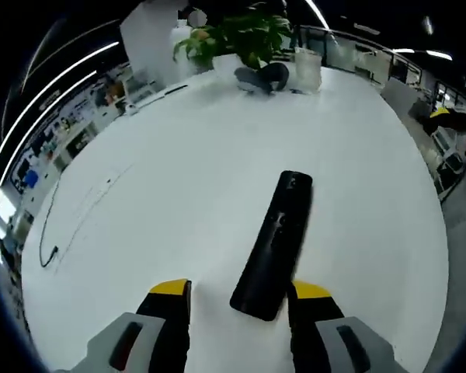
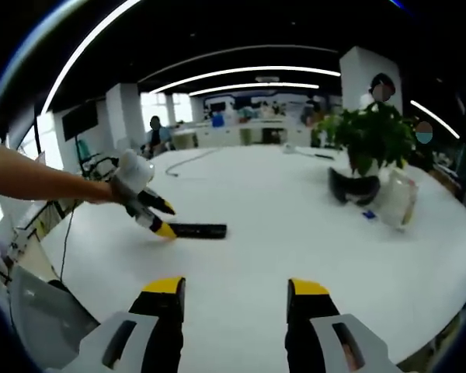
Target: Press the specified remote control buttons in sequence, fully releasing each button before pressing the next.
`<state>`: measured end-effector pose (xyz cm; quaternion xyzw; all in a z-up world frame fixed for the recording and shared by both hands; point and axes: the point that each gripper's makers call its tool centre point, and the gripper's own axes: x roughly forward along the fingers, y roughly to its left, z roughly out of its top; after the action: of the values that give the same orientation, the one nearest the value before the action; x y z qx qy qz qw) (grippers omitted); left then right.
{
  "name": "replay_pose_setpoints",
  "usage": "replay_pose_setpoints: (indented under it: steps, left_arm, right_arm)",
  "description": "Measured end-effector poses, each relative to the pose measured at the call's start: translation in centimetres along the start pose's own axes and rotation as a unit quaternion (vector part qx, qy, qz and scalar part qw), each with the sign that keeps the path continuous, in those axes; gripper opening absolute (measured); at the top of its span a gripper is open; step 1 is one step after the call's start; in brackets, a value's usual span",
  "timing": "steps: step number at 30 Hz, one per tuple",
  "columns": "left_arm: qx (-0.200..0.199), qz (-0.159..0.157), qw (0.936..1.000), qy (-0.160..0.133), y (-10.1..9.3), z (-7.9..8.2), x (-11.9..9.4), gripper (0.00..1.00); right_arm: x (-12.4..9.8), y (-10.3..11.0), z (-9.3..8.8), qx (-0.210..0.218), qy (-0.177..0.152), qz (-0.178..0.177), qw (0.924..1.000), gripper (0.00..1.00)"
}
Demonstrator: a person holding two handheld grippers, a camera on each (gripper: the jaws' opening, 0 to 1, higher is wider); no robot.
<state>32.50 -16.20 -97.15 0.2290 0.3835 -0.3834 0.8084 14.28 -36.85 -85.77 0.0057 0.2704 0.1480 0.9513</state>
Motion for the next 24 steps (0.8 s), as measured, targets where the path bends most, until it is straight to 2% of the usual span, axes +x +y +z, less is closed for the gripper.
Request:
replay_pose_setpoints:
  steps: [1,3,5,7,8,9,10,12,17,18,22,23,24]
  left_arm:
    - [-0.025,0.007,0.9996,-0.008,0.1,-0.3,-0.2,0.56]
    - [-0.059,0.019,0.9978,-0.025,0.3,-0.8,-0.7,0.53]
    - [-0.109,0.027,0.9925,-0.048,0.5,-1.1,-1.0,0.53]
    - [-0.184,0.024,0.9791,-0.082,0.7,-1.2,-1.8,0.55]
    - [-0.221,0.021,0.9689,-0.109,0.9,-0.9,-2.4,0.55]
    - [-0.241,0.022,0.9625,-0.123,1.0,-0.9,-2.9,0.55]
    - [-0.265,0.026,0.9527,-0.146,1.2,-0.8,-3.7,0.55]
    - [-0.285,0.031,0.9437,-0.165,1.4,-1.3,-4.8,0.57]
    - [-0.303,0.037,0.9325,-0.193,0.3,-2.5,-7.0,0.65]
    - [-0.311,0.041,0.9266,-0.207,0.2,-2.6,-7.6,0.67]
    - [-0.336,0.045,0.9110,-0.236,-0.7,-3.2,-9.6,0.76]
    - [-0.343,0.042,0.9054,-0.247,-1.1,-3.4,-10.4,0.77]
    - [-0.346,0.041,0.9037,-0.249,-1.3,-3.6,-10.8,0.77]
  right_arm:
    - [-0.1,0.0,0.1,0.000,-0.002,0.000,1.0000,0.50]
    - [-0.2,-0.1,0.3,0.000,-0.007,-0.003,1.0000,0.49]
    - [-0.3,-0.2,0.4,0.000,-0.013,-0.006,0.9999,0.49]
    - [-0.3,-0.2,0.5,0.002,-0.016,-0.007,0.9998,0.49]
    - [-0.4,-0.3,0.6,0.001,-0.018,-0.009,0.9998,0.49]
    - [-0.4,-0.3,0.6,0.000,-0.019,-0.010,0.9998,0.49]
    - [-0.4,-0.3,0.7,0.001,-0.021,-0.010,0.9997,0.49]
    - [-0.5,-0.2,0.8,0.002,-0.023,-0.008,0.9997,0.50]
    - [-0.5,0.1,0.8,-0.006,-0.025,-0.004,0.9997,0.51]
    - [-0.5,0.2,0.9,-0.008,-0.027,-0.003,0.9996,0.51]
    - [-0.5,0.4,1.0,-0.014,-0.031,0.000,0.9994,0.53]
    - [-0.5,0.5,1.0,-0.013,-0.031,0.003,0.9994,0.53]
    - [-0.5,0.6,1.0,-0.012,-0.030,0.006,0.9995,0.54]
